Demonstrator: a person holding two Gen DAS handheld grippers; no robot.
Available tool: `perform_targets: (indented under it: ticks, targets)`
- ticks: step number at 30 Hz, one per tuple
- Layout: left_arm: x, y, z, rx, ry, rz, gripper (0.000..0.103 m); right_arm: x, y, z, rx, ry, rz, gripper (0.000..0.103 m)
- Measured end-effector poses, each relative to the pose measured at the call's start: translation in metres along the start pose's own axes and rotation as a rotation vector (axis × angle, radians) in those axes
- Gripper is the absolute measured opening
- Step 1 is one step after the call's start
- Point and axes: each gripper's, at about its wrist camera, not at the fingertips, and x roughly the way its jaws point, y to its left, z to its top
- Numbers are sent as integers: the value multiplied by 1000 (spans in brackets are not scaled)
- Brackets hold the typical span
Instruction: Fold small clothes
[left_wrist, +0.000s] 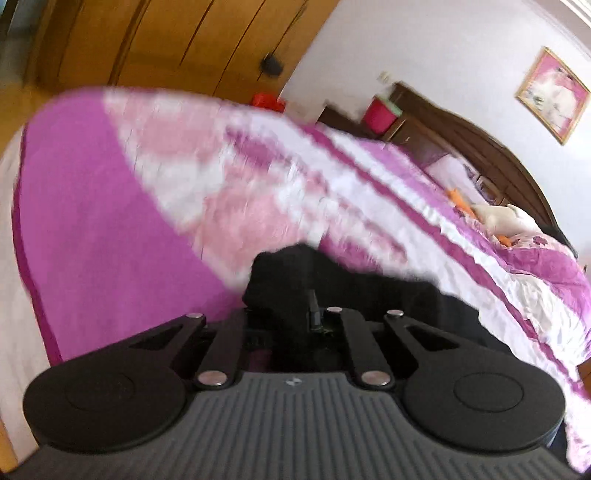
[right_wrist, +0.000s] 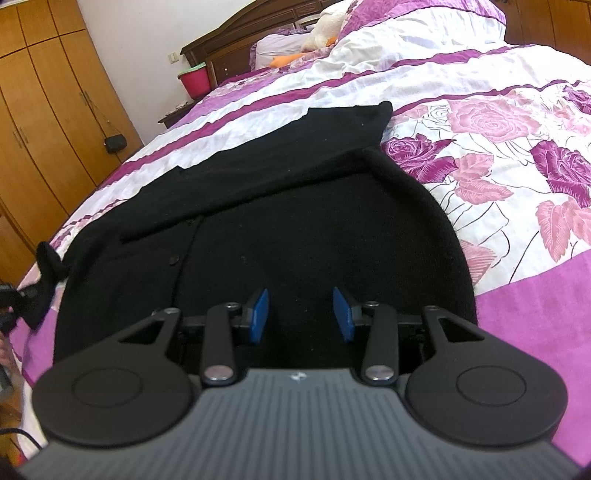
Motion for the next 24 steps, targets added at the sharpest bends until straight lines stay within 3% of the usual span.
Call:
perform_targets:
  ticks: [2,7,11,18,24]
  targets:
    - [-6,-7,19,50,-63,29,10,-1,0,0,-3,0,4,42]
    - [-14,-9,73,68,-153,89,10,-3,0,0,-7,3,22,42]
    - [-30,-11,101,83,-189,76,10,-4,0,0,-6,3,24,42]
    - [-54,-48,111,94,-126,-100,10,-2,2,1,-16,3,43,43]
    - [-59,-125,99,147,-47,-285,10,-5,1,1,-15,-2,62,43]
